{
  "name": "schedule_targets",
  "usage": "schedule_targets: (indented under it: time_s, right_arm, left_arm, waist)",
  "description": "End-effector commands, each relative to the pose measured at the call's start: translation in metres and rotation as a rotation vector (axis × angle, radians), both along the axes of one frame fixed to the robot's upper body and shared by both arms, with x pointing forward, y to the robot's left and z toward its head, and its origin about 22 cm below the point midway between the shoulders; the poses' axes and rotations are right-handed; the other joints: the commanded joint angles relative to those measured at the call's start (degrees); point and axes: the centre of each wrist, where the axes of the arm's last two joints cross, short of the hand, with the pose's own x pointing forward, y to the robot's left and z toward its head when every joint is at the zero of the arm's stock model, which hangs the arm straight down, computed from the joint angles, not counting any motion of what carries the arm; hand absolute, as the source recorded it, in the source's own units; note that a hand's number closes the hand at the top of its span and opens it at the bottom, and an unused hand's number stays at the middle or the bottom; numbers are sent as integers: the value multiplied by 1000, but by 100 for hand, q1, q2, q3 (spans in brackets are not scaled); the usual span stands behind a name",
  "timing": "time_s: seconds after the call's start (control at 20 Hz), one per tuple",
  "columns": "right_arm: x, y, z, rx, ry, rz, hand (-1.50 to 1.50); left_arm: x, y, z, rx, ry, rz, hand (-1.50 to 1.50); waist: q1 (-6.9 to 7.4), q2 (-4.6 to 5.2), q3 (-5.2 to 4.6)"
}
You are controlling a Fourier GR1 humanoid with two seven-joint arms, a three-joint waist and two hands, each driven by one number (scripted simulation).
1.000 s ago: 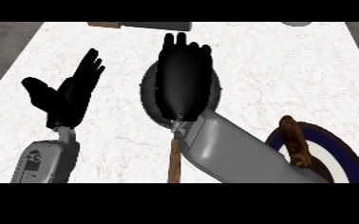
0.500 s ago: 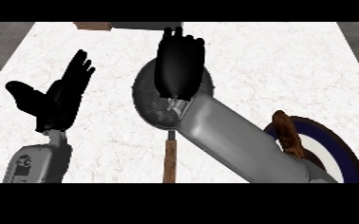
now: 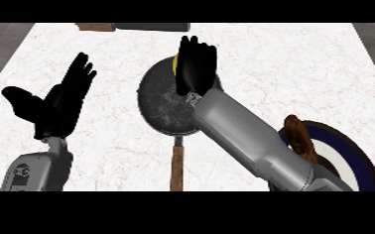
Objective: Pick the lemon from the plate and place it in the pan
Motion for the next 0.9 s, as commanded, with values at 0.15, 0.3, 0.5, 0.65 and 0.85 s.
schedule_targets:
  time_s: [0.15,0.3,0.5,0.65,0.85]
  right_arm:
    - [12,-34,-56,192,145,-248,-150]
    - [9,-35,-61,270,197,-233,-150]
    - [2,-36,-75,315,191,-153,-150]
    - [6,-38,-69,403,73,-119,-150]
    - [1,-38,-57,586,-51,-111,-150]
  left_arm:
    - [5,-3,3,-5,-2,11,0]
    - [2,12,-5,-4,-1,-3,0]
    - [-3,-15,-9,-15,3,16,0]
    - [-8,0,8,5,-1,26,0]
    - [-3,-2,8,0,-3,37,0]
  waist:
    - [-16,27,7]
    - [19,16,3]
    - [-125,-33,6]
    - [-119,-42,10]
    - [-246,-69,12]
